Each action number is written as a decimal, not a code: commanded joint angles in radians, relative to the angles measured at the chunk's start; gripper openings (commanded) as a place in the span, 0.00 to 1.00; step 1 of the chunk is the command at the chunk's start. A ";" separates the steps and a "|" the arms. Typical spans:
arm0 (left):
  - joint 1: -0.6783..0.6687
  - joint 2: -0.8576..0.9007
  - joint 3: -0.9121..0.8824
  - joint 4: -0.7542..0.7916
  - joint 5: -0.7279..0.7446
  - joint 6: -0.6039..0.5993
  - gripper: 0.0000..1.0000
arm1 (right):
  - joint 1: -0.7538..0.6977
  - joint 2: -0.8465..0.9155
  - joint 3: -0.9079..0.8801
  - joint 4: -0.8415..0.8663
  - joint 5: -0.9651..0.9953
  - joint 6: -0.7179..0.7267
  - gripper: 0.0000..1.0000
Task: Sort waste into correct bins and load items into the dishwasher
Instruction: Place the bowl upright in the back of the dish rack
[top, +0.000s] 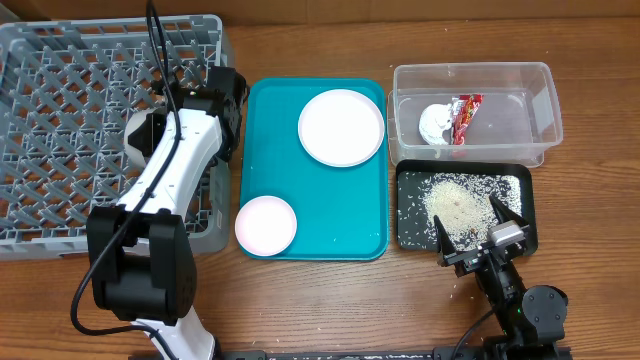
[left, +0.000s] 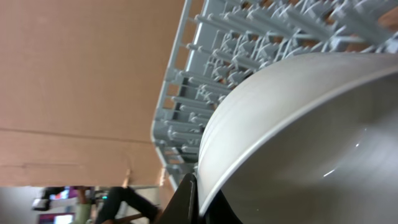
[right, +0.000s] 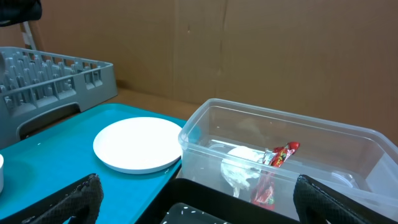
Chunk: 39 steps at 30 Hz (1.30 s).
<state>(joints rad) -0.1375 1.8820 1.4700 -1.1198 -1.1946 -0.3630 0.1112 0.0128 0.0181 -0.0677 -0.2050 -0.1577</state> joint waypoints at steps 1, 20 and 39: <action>-0.001 0.011 -0.029 -0.045 0.002 0.009 0.04 | 0.002 -0.010 -0.010 0.006 0.002 0.003 1.00; -0.014 0.011 -0.029 -0.056 0.351 -0.090 0.04 | 0.002 -0.010 -0.010 0.006 0.002 0.003 1.00; -0.013 0.003 0.057 -0.307 0.117 -0.091 0.04 | 0.002 -0.010 -0.010 0.006 0.002 0.003 1.00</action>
<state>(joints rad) -0.1379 1.8626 1.5112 -1.4059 -1.0256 -0.4671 0.1112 0.0128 0.0181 -0.0677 -0.2054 -0.1577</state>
